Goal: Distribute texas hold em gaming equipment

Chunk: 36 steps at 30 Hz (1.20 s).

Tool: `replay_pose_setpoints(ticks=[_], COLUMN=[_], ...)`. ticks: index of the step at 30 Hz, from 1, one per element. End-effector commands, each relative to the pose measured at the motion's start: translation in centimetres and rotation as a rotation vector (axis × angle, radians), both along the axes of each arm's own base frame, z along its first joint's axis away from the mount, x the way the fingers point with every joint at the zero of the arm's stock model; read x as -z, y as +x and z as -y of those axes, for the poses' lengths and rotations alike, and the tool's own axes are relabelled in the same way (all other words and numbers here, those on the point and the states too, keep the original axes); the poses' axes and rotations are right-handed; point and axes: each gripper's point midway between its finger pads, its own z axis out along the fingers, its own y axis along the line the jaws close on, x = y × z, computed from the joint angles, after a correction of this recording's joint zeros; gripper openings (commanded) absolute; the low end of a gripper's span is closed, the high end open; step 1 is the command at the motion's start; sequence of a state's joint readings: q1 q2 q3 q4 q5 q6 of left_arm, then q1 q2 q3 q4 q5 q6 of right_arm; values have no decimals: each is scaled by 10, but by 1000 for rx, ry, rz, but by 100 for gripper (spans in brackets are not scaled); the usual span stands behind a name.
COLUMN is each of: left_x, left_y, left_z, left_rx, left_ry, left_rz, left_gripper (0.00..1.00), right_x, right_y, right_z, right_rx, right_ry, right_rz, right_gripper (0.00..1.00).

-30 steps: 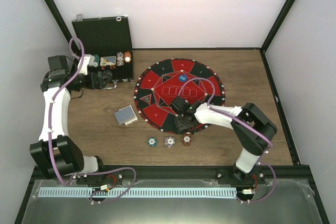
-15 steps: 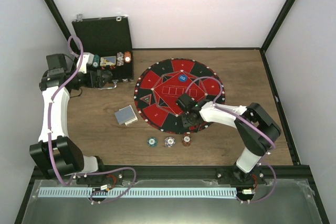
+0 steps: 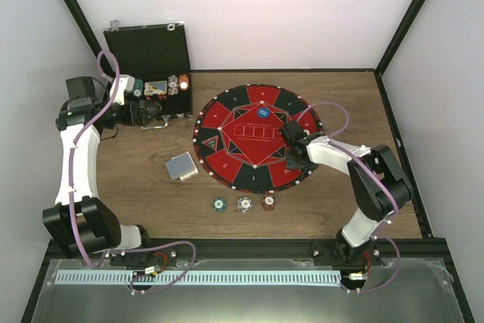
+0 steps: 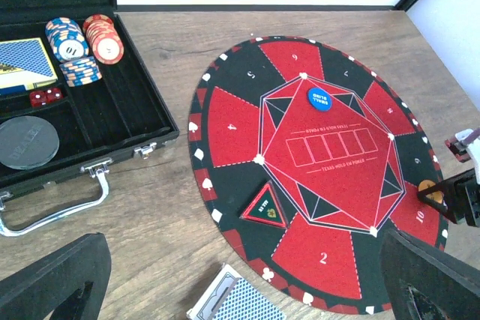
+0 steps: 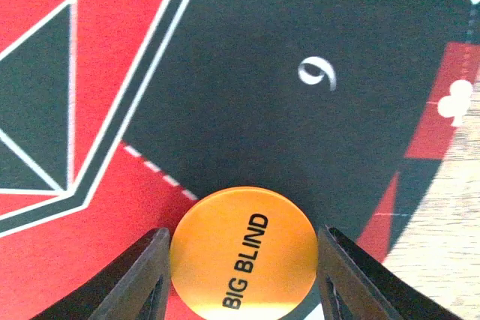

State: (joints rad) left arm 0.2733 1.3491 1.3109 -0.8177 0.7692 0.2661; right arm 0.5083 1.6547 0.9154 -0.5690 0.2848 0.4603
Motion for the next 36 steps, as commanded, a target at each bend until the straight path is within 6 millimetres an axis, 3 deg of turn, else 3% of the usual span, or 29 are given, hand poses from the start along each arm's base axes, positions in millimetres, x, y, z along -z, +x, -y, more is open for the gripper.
replay_pose_setpoints(ticks=[1, 5, 11, 16, 20, 24, 28, 31, 36], left_x=[-15, -14, -12, -12, -12, -12, -11, -10, -9], left_y=[2, 0, -2, -1, 5, 8, 7, 4, 4], left_z=[-1, 0, 1, -1, -8, -15, -17, -13, -13], left_rx=[6, 11, 17, 9, -25, -53, -58, -22, -12], left_ry=[0, 3, 9, 17, 29, 40, 40, 32, 39], left_rz=[38, 32, 27, 30, 31, 31, 27, 22, 13], left_gripper=[100, 100, 100, 100, 100, 100, 100, 100, 100], right_x=[-5, -7, -50, -103, -121, -114, -96, -80, -61], right_y=[7, 7, 14, -2, -31, -70, -108, -128, -144], right_z=[15, 10, -15, -93, -162, -219, -256, -272, -283], right_rx=[21, 21, -32, -227, -398, -547, -662, -721, -781], right_ry=[-46, -18, 39, 124, 183, 209, 208, 210, 191], right_rz=[2, -3, 70, 149, 150, 99, 42, -7, -58], right_gripper=[56, 73, 81, 82, 82, 85, 98, 99, 96])
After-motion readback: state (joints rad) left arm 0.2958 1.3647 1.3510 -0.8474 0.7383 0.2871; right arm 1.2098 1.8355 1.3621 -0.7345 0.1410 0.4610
